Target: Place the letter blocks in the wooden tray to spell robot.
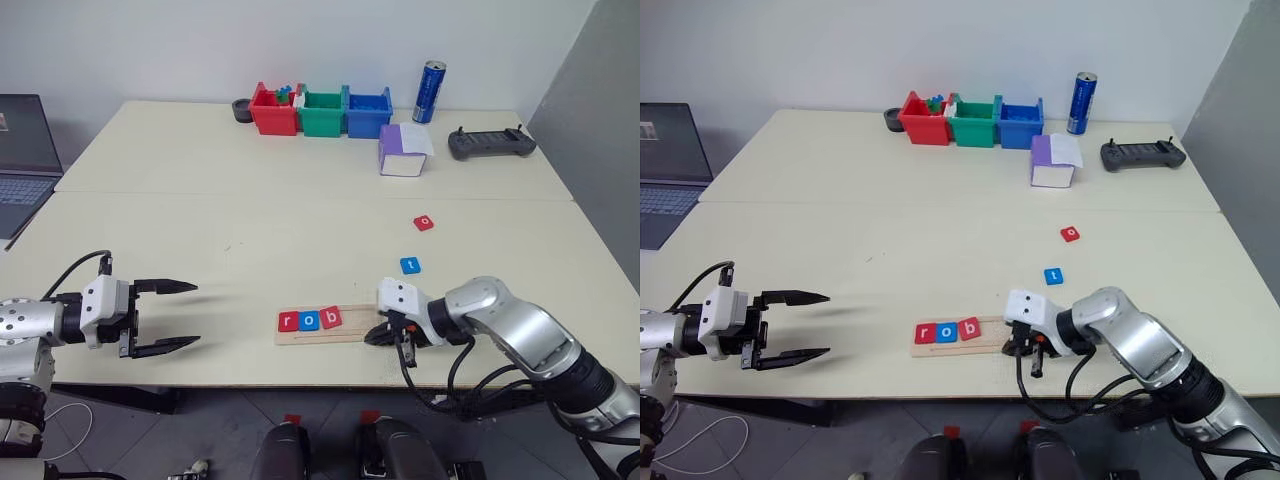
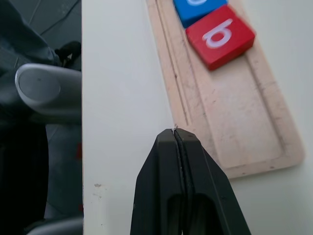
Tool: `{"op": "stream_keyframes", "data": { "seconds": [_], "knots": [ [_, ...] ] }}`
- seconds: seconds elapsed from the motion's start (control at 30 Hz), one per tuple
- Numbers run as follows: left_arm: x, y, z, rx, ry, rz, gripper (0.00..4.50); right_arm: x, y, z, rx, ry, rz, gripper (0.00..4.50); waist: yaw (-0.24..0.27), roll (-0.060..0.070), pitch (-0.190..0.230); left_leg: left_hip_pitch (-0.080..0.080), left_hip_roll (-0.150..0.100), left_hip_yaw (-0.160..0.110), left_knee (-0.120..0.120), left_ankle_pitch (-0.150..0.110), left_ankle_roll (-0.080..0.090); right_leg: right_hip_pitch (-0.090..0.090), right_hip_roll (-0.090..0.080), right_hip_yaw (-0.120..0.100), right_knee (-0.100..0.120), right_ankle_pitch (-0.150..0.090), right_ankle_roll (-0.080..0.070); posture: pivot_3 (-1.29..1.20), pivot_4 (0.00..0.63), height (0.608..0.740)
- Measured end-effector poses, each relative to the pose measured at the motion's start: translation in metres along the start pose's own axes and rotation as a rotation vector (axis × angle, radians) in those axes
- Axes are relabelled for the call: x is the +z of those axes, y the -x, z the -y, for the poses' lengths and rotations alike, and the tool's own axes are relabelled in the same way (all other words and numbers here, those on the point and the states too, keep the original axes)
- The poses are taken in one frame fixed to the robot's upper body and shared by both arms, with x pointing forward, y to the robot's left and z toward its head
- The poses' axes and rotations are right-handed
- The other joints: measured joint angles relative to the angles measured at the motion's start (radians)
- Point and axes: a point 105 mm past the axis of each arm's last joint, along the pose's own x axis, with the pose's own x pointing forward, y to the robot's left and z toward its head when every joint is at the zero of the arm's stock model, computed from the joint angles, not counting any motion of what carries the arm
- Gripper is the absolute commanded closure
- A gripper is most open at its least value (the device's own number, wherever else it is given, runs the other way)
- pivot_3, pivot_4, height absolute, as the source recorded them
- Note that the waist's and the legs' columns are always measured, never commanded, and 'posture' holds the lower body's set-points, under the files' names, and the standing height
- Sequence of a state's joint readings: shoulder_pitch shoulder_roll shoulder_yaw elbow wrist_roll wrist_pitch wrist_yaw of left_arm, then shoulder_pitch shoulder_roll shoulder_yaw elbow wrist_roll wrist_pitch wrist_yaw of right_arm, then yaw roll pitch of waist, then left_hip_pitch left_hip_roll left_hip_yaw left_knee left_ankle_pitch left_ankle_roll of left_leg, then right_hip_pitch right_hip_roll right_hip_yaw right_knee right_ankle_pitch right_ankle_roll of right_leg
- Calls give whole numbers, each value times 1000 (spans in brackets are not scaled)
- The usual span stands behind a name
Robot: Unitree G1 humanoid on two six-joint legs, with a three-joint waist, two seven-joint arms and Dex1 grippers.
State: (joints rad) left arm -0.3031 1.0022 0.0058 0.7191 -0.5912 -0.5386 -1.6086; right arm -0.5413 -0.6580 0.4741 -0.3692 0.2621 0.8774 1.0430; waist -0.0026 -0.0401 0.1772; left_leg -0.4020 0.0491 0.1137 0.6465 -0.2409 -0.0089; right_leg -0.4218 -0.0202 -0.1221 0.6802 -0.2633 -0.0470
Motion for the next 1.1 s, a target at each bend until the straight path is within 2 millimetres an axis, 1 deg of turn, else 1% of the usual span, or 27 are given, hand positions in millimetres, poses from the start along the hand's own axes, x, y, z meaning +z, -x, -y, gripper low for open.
{"op": "stream_keyframes", "data": {
  "seconds": [0.07, 0.1, 0.17, 0.2, 0.23, 0.4, 0.5, 0.73, 0.83, 1.1],
  "knots": [
    [1, 0, -1, 3, -4, 1, 0, 23, 0, 3, -7, 24, 79, 4468, -3, 0, 0, 0, 0, 0, 0, 0, 0, 0, 0, 0, 0, 0, 0, 0, 150, 740],
    [2, 0, -2, 3, -9, 2, 0, 40, -1, 5, -22, 48, 132, 4468, -4, 0, 0, 0, 1, 0, 0, 0, 0, 0, 1, 0, 1, 0, 0, 0, 150, 740],
    [3, 0, -4, 6, -21, 4, 0, 65, -6, 12, -58, 75, 206, 4468, -4, 0, 0, 0, 1, 0, 0, 0, 0, 0, 1, 0, 1, 0, 0, 0, 150, 740],
    [4, 0, -5, 7, -27, 4, 0, 71, -9, 14, -70, 78, 223, 4468, -3, 0, 0, 0, 1, 0, 0, 0, 0, 0, 1, 0, 1, 0, 0, 0, 150, 740],
    [4, 0, -5, 7, -27, 4, 0, 73, -12, 17, -83, 74, 232, 4468, -2, -1, 0, 0, 1, 0, 0, 0, 0, 0, 0, 0, 0, 0, 0, 0, 150, 740],
    [2, 1, -4, 14, -15, 0, 0, 58, -39, 32, -136, 35, 180, 4468, 0, -1, -1, -1, -1, 1, 1, 0, 0, 0, -2, 0, 0, 0, 0, 0, 150, 740],
    [1, 1, -4, 14, -15, 0, 0, 48, -48, 37, -142, 44, 143, 4468, 0, -1, -1, -1, -1, 1, 0, 0, 0, 0, -2, 0, 0, 0, 0, 0, 150, 740],
    [-4, 3, 4, 6, 9, -9, 0, 35, -53, 46, -149, 43, 106, 4468, -3, -1, -1, 0, -1, 1, 0, 0, 0, 0, -1, 0, 1, 0, 0, 0, 150, 740],
    [-4, 3, 6, 4, 5, -6, 0, 34, -52, 47, -159, 57, 97, 4468, -3, -1, -1, 0, -1, 0, 0, 0, 0, 0, -1, 0, 1, 0, 0, 0, 150, 740],
    [-1, 4, 5, 9, -4, 0, 0, 31, -54, 41, -113, 63, 81, 4468, -3, -1, -1, 0, -1, 0, 0, 0, 0, 0, -1, 0, 1, 0, 0, 0, 150, 740]
  ]
}}
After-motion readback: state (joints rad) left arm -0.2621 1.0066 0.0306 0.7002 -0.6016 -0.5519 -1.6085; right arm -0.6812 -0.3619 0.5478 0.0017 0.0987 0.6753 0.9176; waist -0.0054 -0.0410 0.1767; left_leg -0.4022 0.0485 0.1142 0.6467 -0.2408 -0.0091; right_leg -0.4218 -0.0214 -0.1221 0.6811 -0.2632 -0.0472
